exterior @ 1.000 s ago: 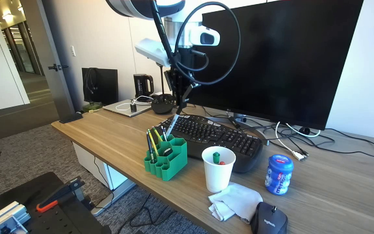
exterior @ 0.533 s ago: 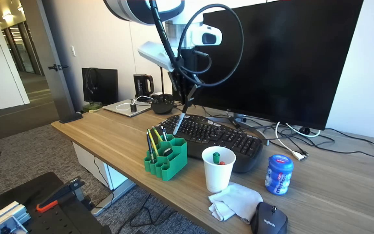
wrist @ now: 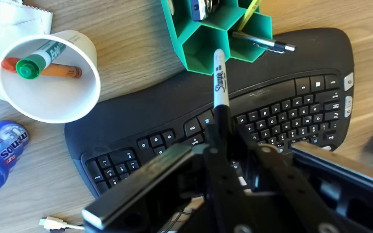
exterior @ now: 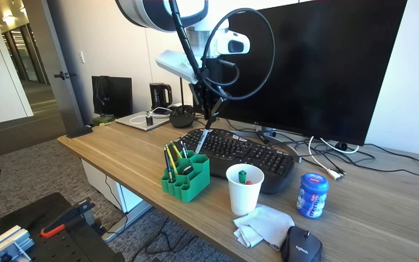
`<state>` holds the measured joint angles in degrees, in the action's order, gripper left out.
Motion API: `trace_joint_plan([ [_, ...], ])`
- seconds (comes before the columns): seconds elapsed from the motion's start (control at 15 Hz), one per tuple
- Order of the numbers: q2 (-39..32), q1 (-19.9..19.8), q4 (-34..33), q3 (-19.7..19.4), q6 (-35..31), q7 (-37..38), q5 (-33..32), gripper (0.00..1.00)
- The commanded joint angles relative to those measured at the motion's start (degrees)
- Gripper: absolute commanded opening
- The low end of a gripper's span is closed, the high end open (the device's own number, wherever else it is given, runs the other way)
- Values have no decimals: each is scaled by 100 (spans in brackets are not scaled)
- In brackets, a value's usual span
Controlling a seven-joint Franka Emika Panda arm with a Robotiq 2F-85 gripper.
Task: Move the marker to the green rack
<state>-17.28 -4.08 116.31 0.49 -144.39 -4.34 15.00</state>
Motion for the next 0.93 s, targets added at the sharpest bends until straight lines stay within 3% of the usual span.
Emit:
trace_joint_plan([
  [0.0,-43,26,57,-57,-271,12,-270,4],
  [0.4,-167,45,99,-156,-444,116,-750,4],
  [0.87,-195,40,116,-162,-426,154,-873,4],
])
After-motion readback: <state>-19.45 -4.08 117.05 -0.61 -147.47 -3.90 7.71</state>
